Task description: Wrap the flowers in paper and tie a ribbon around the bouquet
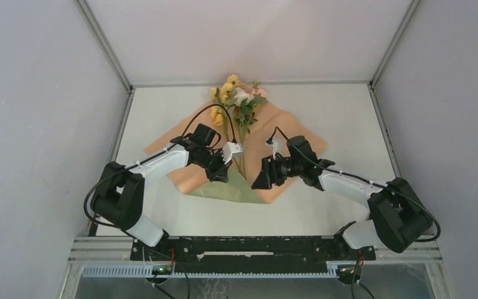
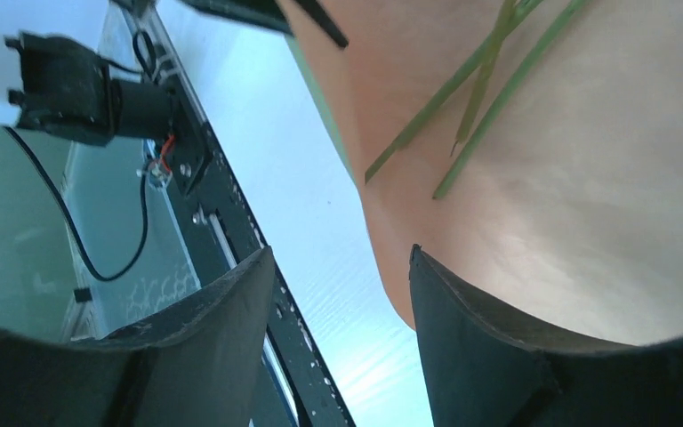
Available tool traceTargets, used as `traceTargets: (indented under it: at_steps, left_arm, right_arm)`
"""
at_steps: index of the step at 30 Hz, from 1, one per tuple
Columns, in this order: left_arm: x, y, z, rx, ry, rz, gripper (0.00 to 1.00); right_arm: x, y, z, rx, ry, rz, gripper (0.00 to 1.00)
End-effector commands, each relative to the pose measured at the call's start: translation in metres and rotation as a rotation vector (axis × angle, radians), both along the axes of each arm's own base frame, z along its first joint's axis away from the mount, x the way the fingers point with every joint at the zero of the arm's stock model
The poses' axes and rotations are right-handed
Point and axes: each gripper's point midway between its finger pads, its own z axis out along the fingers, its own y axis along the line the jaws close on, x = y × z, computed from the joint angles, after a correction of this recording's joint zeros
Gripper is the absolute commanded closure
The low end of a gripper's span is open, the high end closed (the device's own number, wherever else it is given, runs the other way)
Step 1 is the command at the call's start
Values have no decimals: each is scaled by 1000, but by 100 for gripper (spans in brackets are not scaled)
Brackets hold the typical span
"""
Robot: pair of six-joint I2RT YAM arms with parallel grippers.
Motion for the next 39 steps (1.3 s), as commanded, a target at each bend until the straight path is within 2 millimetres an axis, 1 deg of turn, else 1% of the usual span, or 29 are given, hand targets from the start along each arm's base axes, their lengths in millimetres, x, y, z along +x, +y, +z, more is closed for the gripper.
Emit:
traceTargets:
  at_steps: [1,5,9,11,13,15,16,19,20,21,22,23,25,26,27,28,29,32,36,37,38,39]
  left_arm:
    - [14,-8,19,-50,0,28,100]
    - [15,-8,17,-48,14,37,100]
    - [16,-6,15,-47,21,44,100]
    - [17,-5,14,-47,27,52,100]
    - [19,-3,12,-47,34,63,100]
    - [22,-2,12,-46,40,81,100]
    - [23,0,11,-46,43,95,100]
    - [29,5,11,-46,46,133,100]
    - [32,6,10,-43,43,147,100]
    - [35,8,10,-38,35,160,100]
    - [37,9,9,-32,31,174,97]
    - [41,11,8,-22,26,189,91]
    - [45,15,6,-7,21,211,65]
    - [47,16,7,1,17,222,54]
    - [49,19,9,10,12,235,47]
    - [51,22,12,22,3,248,44]
    - [52,27,17,35,-15,262,42]
    - [52,42,42,62,-106,287,38]
    - [43,61,81,86,-215,308,33]
    - [38,64,88,102,-201,310,34]
    - [27,67,90,121,-158,306,35]
    - [20,65,92,113,-134,297,37]
  right_arm:
    - [-7,11,-12,-9,-94,73,33]
    - [-10,13,-39,-58,-74,73,33]
    - [-15,21,-55,-69,-54,100,33]
    - [-18,22,-61,-66,-32,108,37]
    - [-19,24,-64,-60,-13,111,45]
    - [-18,25,-63,-53,-3,104,60]
    - [-16,24,-63,-49,4,95,72]
    - [-12,23,-62,-25,52,73,96]
    - [-11,21,-63,-23,65,65,100]
    - [-10,20,-64,-25,76,56,100]
    - [-9,19,-65,-27,84,48,100]
    - [-7,18,-66,-30,89,38,100]
    - [-4,17,-67,-31,102,20,100]
    - [-3,16,-68,-31,113,7,100]
    - [-1,15,-69,-31,123,-6,100]
    - [1,14,-69,-29,133,-18,100]
    - [3,12,-69,-29,141,-30,100]
    - [7,10,-69,-24,164,-55,100]
    - [10,4,-73,-35,219,-89,100]
    - [11,2,-76,-39,241,-104,100]
    - [12,1,-77,-38,259,-115,100]
    - [14,0,-78,-38,278,-126,100]
